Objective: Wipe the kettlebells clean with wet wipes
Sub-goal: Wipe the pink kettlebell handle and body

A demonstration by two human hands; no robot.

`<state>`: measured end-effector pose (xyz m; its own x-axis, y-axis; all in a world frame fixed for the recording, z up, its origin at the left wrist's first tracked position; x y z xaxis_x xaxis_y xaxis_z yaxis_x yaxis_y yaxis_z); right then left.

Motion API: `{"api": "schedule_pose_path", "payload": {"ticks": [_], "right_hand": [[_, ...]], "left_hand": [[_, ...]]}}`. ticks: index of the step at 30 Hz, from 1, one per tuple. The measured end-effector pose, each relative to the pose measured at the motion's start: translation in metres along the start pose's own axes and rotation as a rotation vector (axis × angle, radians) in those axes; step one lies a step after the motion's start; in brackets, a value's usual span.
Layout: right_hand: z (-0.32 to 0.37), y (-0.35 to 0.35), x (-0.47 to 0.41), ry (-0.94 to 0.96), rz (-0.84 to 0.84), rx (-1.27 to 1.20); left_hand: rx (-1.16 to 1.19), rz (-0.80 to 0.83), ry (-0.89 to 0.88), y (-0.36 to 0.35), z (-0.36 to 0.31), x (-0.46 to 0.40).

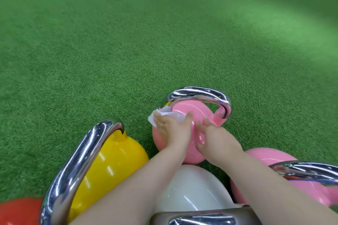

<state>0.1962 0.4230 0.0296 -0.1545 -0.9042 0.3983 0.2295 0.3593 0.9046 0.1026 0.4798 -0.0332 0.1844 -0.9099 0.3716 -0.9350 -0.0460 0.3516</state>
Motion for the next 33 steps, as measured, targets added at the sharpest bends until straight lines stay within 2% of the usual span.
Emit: {"api": "schedule_pose_path", "payload": {"ticks": [3, 6, 8, 10, 11, 13, 15, 17, 22, 28, 31, 33], "right_hand": [[0.0, 0.003, 0.001, 0.015, 0.012, 0.027], [0.003, 0.007, 0.002, 0.0, 0.025, 0.018], [0.008, 0.014, 0.002, -0.057, -0.11, -0.117], [0.015, 0.019, 0.005, -0.142, -0.288, -0.436], [0.02, 0.013, 0.003, -0.192, -0.291, -0.674], [0.039, -0.004, -0.003, -0.238, -0.128, -1.221], [0.058, -0.013, -0.008, -0.241, 0.018, -1.539], [0.068, -0.015, -0.018, -0.212, 0.061, -1.634], [0.068, -0.016, -0.031, -0.154, 0.003, -1.645], [0.055, 0.004, -0.029, -0.097, 0.045, -1.757], [0.051, 0.014, -0.018, -0.101, 0.079, -1.984], [0.048, 0.017, -0.011, -0.168, 0.1, -2.255]], "left_hand": [[0.204, 0.181, 0.015, 0.0, 0.007, -0.005], [0.398, 0.195, -0.013, 0.012, 0.021, -0.011], [0.429, 0.196, -0.076, 0.023, 0.025, -0.011], [0.412, 0.171, -0.159, 0.031, 0.025, -0.013], [0.381, 0.15, -0.2, 0.034, 0.024, -0.013], [0.275, 0.103, -0.238, 0.036, 0.021, -0.014], [0.197, 0.071, -0.226, 0.035, 0.02, -0.017], [0.162, 0.052, -0.194, 0.032, 0.021, -0.022], [0.138, 0.016, -0.216, 0.036, 0.016, -0.023], [0.095, -0.056, -0.474, 0.054, -0.026, -0.008], [0.059, -0.07, -0.642, 0.058, -0.05, 0.007], [0.002, -0.076, -0.767, 0.056, -0.065, 0.013]]}}
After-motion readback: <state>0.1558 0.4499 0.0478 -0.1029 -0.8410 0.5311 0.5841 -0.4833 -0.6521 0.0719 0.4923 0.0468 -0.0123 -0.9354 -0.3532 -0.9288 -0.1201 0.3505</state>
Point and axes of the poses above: each hand's wrist, its own x-axis away from the middle knuckle, its own y-axis out of the back of the hand, z = x × y, the point moved 6 cm from there along -x, towards the middle knuckle, and after that the axes turned 1 degree about z, right-handed, at the moved point
